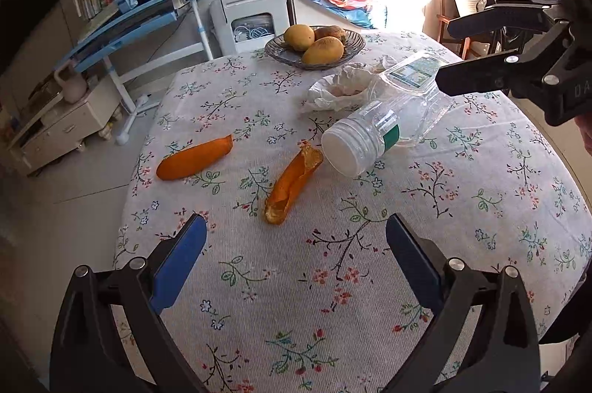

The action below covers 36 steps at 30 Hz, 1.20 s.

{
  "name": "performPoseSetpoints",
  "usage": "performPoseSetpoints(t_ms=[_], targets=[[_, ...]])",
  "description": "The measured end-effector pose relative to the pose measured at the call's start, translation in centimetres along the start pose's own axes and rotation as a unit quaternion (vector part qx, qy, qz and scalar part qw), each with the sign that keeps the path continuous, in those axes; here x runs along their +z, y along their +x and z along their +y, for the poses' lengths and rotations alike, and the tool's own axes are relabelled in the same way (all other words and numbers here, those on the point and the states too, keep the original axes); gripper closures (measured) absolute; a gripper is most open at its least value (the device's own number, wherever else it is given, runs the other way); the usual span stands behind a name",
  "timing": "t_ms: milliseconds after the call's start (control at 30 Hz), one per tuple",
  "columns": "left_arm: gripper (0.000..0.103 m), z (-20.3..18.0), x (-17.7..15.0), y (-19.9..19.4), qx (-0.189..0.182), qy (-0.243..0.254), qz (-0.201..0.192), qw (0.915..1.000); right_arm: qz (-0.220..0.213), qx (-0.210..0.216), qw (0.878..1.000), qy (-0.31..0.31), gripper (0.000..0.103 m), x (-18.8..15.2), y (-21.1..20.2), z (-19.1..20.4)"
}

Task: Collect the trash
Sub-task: 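Move the right tool to the clear bottle while the left tool approaches an orange peel, then grasp the clear plastic bottle with the right tool while the left tool grasps the orange peel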

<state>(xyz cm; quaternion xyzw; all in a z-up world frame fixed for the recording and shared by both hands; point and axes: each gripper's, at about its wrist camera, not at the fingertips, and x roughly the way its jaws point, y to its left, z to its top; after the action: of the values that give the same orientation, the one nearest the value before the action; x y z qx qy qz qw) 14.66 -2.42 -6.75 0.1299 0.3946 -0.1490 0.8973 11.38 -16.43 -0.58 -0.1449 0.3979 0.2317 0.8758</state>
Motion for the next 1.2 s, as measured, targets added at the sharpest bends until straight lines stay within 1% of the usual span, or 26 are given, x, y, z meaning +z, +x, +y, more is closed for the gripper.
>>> performPoseSetpoints(t_ms=[133, 233, 267, 300, 367, 433, 467, 500, 567, 600, 667, 700, 800, 833, 867, 900, 933, 967, 1000, 1033, 1067, 1100, 1133, 1167, 1200], targets=[[0.009, 0.6, 1.2, 2.1, -0.023, 0.004, 0.007, 0.9997, 0.048, 0.018, 0.997, -0.051, 0.016, 0.9, 3.1, 0.2], [0.017, 0.6, 1.8, 3.3, -0.026, 0.013, 0.009, 0.9995, 0.075, 0.014, 0.992, -0.097, 0.016, 0.9, 4.2, 0.8], [0.022, 0.5, 1.9, 3.7, -0.028, 0.013, 0.013, 0.9994, 0.081, 0.016, 0.991, -0.107, 0.016, 0.9, 4.3, 0.9], [0.027, 0.5, 2.0, 4.1, -0.031, 0.014, 0.018, 0.9993, 0.088, 0.025, 0.99, -0.111, 0.015, 1.0, 4.2, 1.0], [0.031, 0.2, 2.2, 4.6, -0.032, 0.02, 0.023, 0.999, 0.108, 0.056, 0.986, -0.112, 0.015, 1.0, 3.7, 1.2], [0.032, -0.2, 2.3, 4.8, -0.031, 0.031, 0.023, 0.9988, 0.132, 0.099, 0.98, -0.115, 0.015, 0.9, 2.9, 1.7], [0.032, -0.3, 2.3, 4.8, -0.031, 0.033, 0.022, 0.9987, 0.138, 0.106, 0.977, -0.124, 0.016, 0.8, 2.6, 2.1], [0.032, -0.3, 2.4, 4.9, -0.032, 0.033, 0.024, 0.9986, 0.136, 0.088, 0.977, -0.139, 0.016, 0.8, 2.5, 2.5], [0.032, -0.2, 2.5, 5.1, -0.035, 0.027, 0.026, 0.9987, 0.132, 0.029, 0.976, -0.172, 0.016, 0.6, 3.1, 3.1], [0.032, -0.1, 2.5, 5.2, -0.034, 0.024, 0.027, 0.9988, 0.13, 0.008, 0.974, -0.187, 0.016, 0.7, 3.6, 3.2], [0.032, 0.0, 2.5, 5.2, -0.035, 0.019, 0.026, 0.9988, 0.123, -0.024, 0.971, -0.205, 0.015, 0.8, 4.7, 3.0], [0.032, 0.1, 2.4, 5.1, -0.036, 0.019, 0.026, 0.9988, 0.129, -0.025, 0.97, -0.204, 0.014, 0.9, 5.2, 2.7], [0.032, 0.1, 2.4, 5.2, -0.036, 0.02, 0.028, 0.9988, 0.162, -0.001, 0.969, -0.188, 0.014, 0.8, 6.4, 2.1], [0.032, 0.2, 2.5, 5.3, -0.035, 0.021, 0.029, 0.9988, 0.178, 0.022, 0.967, -0.182, 0.014, 0.6, 6.4, 2.0], [0.032, 0.2, 2.5, 5.3, -0.033, 0.021, 0.029, 0.9988, 0.195, 0.055, 0.964, -0.173, 0.017, 0.3, 6.2, 2.1], [0.032, 0.3, 2.6, 5.3, -0.033, 0.021, 0.029, 0.9988, 0.216, 0.094, 0.958, -0.165, 0.024, -0.2, 5.7, 2.6], [0.032, 0.4, 2.6, 5.4, -0.033, 0.02, 0.029, 0.9988, 0.227, 0.112, 0.952, -0.169, 0.026, -0.7, 5.4, 3.1], [0.032, 0.4, 2.7, 5.4, -0.035, 0.018, 0.029, 0.9988, 0.227, 0.11, 0.951, -0.181, 0.027, -1.0, 5.0, 3.6], [0.033, 0.5, 2.8, 5.5, -0.036, 0.014, 0.029, 0.9988, 0.223, 0.106, 0.952, -0.182, 0.027, -1.1, 4.8, 4.0], [0.034, 0.5, 2.8, 5.6, -0.038, 0.011, 0.03, 0.9988, 0.215, 0.095, 0.956, -0.174, 0.027, -1.0, 4.8, 4.1], [0.038, 0.5, 2.9, 5.8, -0.04, 0.009, 0.031, 0.9987, 0.207, 0.081, 0.962, -0.161, 0.027, -0.8, 4.8, 4.0], [0.04, 0.5, 2.9, 5.8, -0.041, 0.007, 0.032, 0.9986, 0.197, 0.067, 0.968, -0.14, 0.026, -0.5, 4.7, 3.8], [0.041, 0.4, 3.0, 5.9, -0.04, 0.007, 0.032, 0.9986, 0.184, 0.063, 0.975, -0.111, 0.026, -0.2, 4.6, 3.3], [0.045, 0.3, 3.0, 5.9, -0.039, 0.009, 0.033, 0.9987, 0.171, 0.065, 0.98, -0.078, 0.026, -0.1, 4.5, 2.7], [0.048, 0.3, 3.0, 6.0, -0.037, 0.011, 0.034, 0.9987, 0.165, 0.063, 0.983, -0.053, 0.026, -0.2, 4.4, 2.3]])
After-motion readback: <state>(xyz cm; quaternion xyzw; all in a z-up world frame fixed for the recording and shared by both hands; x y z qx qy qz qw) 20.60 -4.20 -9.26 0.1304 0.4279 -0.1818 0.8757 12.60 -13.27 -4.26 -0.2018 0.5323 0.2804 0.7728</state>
